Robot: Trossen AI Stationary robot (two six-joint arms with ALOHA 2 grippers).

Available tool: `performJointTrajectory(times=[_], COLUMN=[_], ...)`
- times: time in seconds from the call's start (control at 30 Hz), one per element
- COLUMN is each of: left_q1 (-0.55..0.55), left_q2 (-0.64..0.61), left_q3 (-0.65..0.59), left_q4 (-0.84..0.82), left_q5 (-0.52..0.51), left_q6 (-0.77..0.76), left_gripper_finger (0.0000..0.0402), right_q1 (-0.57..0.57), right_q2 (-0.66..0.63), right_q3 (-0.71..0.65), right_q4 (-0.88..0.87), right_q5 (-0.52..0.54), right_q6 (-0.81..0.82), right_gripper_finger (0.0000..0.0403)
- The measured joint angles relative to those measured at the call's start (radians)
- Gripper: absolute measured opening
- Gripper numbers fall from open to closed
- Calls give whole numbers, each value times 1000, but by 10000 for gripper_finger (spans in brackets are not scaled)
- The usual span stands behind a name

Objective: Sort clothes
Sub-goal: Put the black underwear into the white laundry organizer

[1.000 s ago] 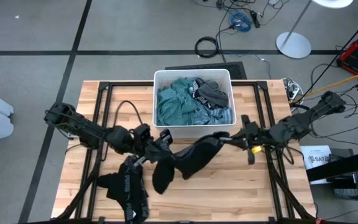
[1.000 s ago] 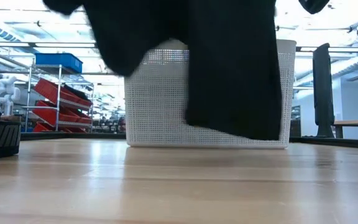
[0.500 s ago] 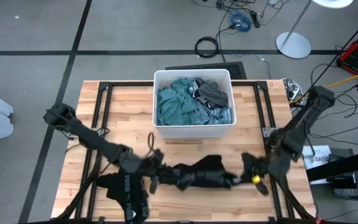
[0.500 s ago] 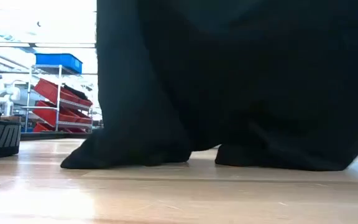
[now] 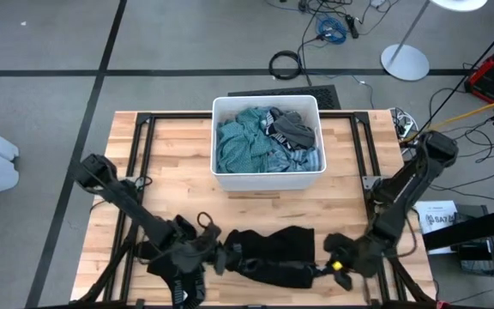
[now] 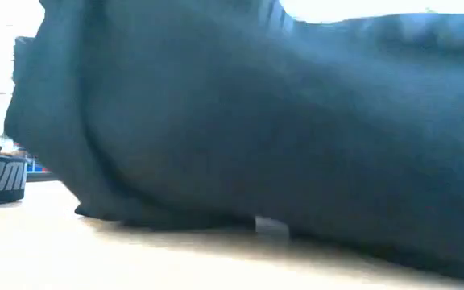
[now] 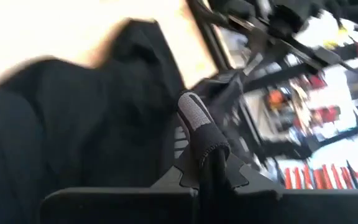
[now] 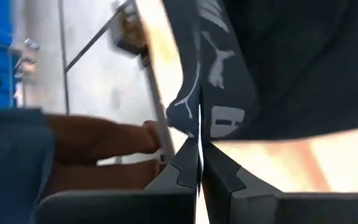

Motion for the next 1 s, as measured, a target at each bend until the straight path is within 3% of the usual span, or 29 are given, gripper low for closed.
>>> performJointTrajectory(times=[0.17,0.3,0.43,0.6,0.8,1.0], left_q1=[59,94,114,135,155,214], left_q2=[35,35,35,35,35,2], left_q3=[0,0,0,0,0,-1], left_q4=[-12,-79,-128,-157,-188,-442], left_q5=[-14,-1,15,29,73,245], left_q6=[-10,-29,-29,-20,3,-37], left_gripper_finger=[11,11,11,23,114,222], right_q1=[-118,-195,-223,-230,-247,-254], right_q2=[-6,-6,-6,-6,-6,-5], right_q3=[0,0,0,0,0,0], right_q4=[-64,-183,-294,-298,-289,-316], right_q5=[-35,-115,-162,-164,-189,-162], right_q6=[-12,94,149,141,169,193], right_gripper_finger=[0,0,0,1,42,119])
